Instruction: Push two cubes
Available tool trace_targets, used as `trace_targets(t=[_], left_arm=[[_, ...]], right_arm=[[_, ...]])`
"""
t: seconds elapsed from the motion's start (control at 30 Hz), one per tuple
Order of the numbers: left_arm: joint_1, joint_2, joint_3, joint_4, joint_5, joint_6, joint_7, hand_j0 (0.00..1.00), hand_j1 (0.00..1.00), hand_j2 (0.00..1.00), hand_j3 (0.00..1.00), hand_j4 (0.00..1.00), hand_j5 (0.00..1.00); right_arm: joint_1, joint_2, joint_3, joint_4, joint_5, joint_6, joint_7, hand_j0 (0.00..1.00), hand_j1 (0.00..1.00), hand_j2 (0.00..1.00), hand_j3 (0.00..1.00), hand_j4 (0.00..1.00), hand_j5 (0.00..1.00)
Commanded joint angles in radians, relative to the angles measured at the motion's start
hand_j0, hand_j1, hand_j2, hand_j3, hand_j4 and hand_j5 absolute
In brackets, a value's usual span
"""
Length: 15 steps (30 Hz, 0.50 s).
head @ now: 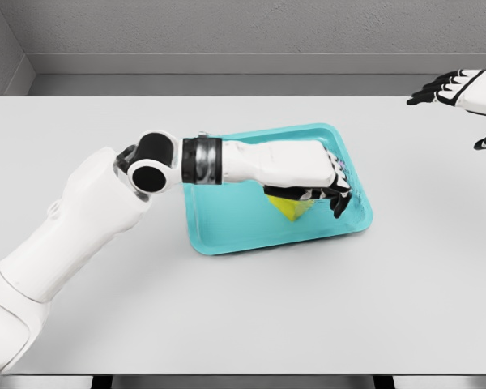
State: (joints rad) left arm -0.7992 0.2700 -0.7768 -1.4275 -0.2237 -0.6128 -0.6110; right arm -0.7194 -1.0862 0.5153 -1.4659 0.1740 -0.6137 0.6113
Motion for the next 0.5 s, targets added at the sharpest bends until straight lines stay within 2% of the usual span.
trace_targets(t=[0.0,0.03,0.07,0.17,0.2,0.23,0.27,0.3,0.33,0.37,0.47], left_arm=[[0.000,0.149,0.030,-0.025,0.053,0.002,0.000,0.36,0.36,0.36,0.36,0.36,0.36],[0.002,0.181,0.030,-0.022,0.053,0.002,0.000,0.36,0.36,0.36,0.36,0.36,0.36],[0.015,0.189,0.030,-0.013,0.053,0.002,0.000,0.36,0.36,0.36,0.36,0.36,0.36],[0.055,0.181,0.019,0.015,0.044,0.002,0.000,0.36,0.36,0.36,0.36,0.36,0.36],[0.069,0.178,0.017,0.015,0.043,0.002,0.000,0.36,0.36,0.36,0.36,0.36,0.36],[0.069,0.175,0.017,0.016,0.043,0.002,0.000,0.36,0.36,0.36,0.36,0.36,0.36],[0.068,0.156,0.017,0.054,0.041,0.002,0.000,0.36,0.36,0.36,0.36,0.36,0.36],[0.064,0.111,0.016,0.143,0.009,0.002,0.000,0.36,0.36,0.36,0.36,0.36,0.36],[0.052,0.049,0.019,0.251,-0.049,0.002,0.000,0.36,0.36,0.36,0.36,0.36,0.36],[0.051,0.015,0.021,0.326,-0.063,0.002,0.000,0.36,0.36,0.36,0.36,0.36,0.36],[0.060,-0.014,0.016,0.337,-0.094,0.002,0.000,0.36,0.36,0.36,0.36,0.36,0.36]], right_arm=[[0.000,-0.001,0.003,-0.007,-0.005,0.003,0.000,1.00,1.00,1.00,1.00,1.00,1.00],[0.000,-0.001,0.003,-0.010,-0.005,0.003,0.000,1.00,1.00,1.00,1.00,1.00,1.00],[0.000,-0.001,0.005,-0.010,-0.005,0.003,0.000,0.95,0.95,0.95,0.95,0.95,0.95],[0.000,-0.001,0.003,-0.011,-0.005,0.003,0.000,0.75,0.75,0.75,0.75,0.75,0.75],[0.000,0.000,0.003,-0.010,-0.005,0.003,0.000,0.65,0.65,0.65,0.65,0.65,0.65],[0.000,-0.001,0.005,-0.010,-0.005,0.003,0.000,0.63,0.63,0.63,0.63,0.63,0.63],[0.000,0.000,0.003,-0.010,-0.005,0.003,0.000,0.63,0.63,0.63,0.63,0.63,0.63],[0.000,0.000,0.003,-0.010,-0.005,0.003,0.000,0.67,0.67,0.67,0.67,0.67,0.67],[0.000,0.000,0.003,-0.010,-0.005,0.003,0.000,0.89,0.89,0.89,0.89,0.89,0.89],[0.000,0.000,0.003,-0.010,-0.005,0.003,0.000,0.97,0.97,0.97,0.97,0.97,0.97],[-0.002,0.000,0.003,-0.010,-0.005,0.003,0.000,1.00,1.00,1.00,1.00,1.00,1.00]])
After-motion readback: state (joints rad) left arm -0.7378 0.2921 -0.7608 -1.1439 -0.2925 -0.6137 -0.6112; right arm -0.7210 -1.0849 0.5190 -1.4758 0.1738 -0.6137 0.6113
